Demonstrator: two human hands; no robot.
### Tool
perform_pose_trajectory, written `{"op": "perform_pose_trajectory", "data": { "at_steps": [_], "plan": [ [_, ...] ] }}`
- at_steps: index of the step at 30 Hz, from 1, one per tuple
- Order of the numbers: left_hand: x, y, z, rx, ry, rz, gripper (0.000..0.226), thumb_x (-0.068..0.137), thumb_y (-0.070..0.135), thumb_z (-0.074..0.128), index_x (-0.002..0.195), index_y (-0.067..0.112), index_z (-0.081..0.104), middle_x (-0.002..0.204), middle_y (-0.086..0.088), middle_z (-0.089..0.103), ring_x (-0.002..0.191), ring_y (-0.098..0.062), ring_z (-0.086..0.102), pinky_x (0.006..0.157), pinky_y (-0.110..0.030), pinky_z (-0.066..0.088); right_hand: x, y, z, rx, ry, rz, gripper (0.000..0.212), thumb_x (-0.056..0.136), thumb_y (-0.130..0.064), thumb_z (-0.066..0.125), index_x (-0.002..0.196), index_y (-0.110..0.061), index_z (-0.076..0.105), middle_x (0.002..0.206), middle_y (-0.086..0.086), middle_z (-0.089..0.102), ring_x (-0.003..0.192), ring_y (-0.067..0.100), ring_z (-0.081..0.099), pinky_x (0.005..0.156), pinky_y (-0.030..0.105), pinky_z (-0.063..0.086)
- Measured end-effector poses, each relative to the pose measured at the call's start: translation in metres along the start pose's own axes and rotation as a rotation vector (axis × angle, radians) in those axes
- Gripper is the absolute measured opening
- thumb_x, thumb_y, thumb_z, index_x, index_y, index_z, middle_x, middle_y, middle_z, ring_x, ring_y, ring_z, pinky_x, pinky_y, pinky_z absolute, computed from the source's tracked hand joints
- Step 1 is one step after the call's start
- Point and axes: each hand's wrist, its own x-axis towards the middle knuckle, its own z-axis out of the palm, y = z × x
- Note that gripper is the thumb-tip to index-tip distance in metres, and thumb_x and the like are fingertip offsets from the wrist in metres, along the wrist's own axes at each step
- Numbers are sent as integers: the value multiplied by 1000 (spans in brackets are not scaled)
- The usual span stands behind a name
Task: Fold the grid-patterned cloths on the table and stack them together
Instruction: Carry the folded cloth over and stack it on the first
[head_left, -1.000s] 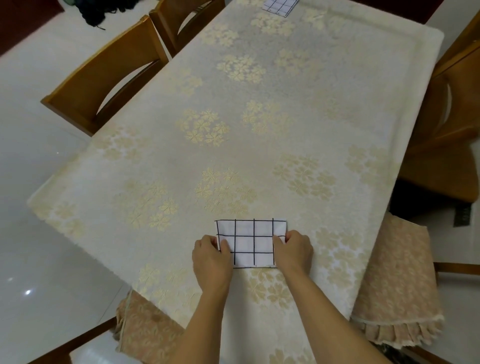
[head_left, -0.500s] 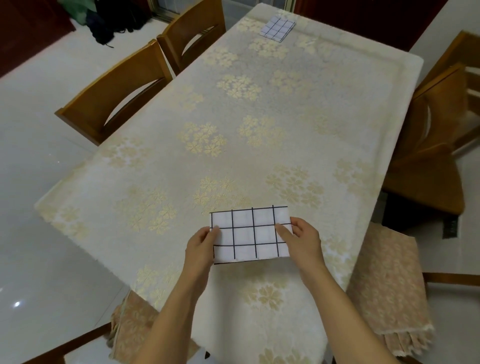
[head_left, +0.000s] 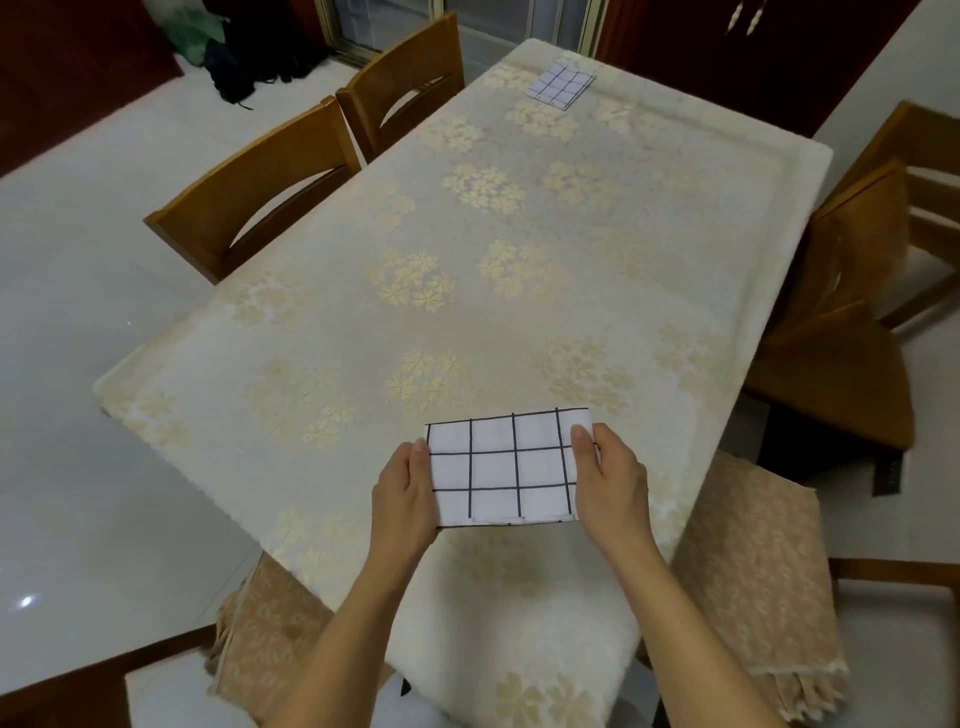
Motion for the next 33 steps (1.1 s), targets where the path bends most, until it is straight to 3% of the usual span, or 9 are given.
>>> {"op": "perform_pose_trajectory", "data": {
  "at_steps": [7, 13, 17, 21, 26, 33],
  "plan": [
    [-28, 9, 19, 113, 106, 23, 33, 106, 32, 37, 84, 11, 51, 76, -5, 58, 65, -15, 50, 55, -31, 39, 1, 17, -21, -28, -36, -13, 45, 104, -31, 45, 72, 1, 38, 60, 5, 37, 57, 15, 30, 55, 35, 23],
    [-62, 6, 35, 154, 211, 11, 33, 106, 32, 34, 83, 14, 49, 71, -1, 55, 60, -13, 47, 54, -31, 37, -2, 31, -38, -24, -116, -22, 45, 104, -32, 46, 67, -7, 35, 58, 2, 33, 56, 14, 27, 55, 34, 22],
    [-86, -5, 34, 141, 332, -27, 33, 106, 31, 35, 83, 14, 49, 71, -6, 56, 57, -7, 44, 50, -21, 34, -11, 28, -34, -27, -218, -72, 45, 105, -30, 45, 65, -17, 28, 57, -5, 25, 55, 12, 22, 52, 29, 16],
    [-109, -21, 20, 100, 443, -60, 34, 106, 31, 34, 80, 15, 49, 66, -2, 52, 57, -7, 43, 56, -32, 37, -24, 23, -20, -32, -318, -120, 46, 105, -29, 44, 64, -18, 26, 56, -6, 25, 55, 12, 22, 53, 32, 17],
    [-140, -37, -3, 23, 569, -83, 35, 106, 29, 37, 84, 8, 54, 69, -3, 51, 58, -2, 42, 52, -18, 34, -47, 11, 3, -31, -422, -209, 46, 104, -28, 45, 64, -18, 26, 56, -7, 23, 52, 11, 23, 49, 26, 19],
    [-171, -60, -34, -5, 691, -172, 27, 106, 30, 37, 85, 28, 54, 78, 7, 59, 68, 4, 55, 61, -29, 45, -77, -7, 37, -40, -545, -306, 46, 105, -29, 45, 64, -19, 26, 57, -7, 24, 52, 10, 26, 49, 25, 20]
  ]
}}
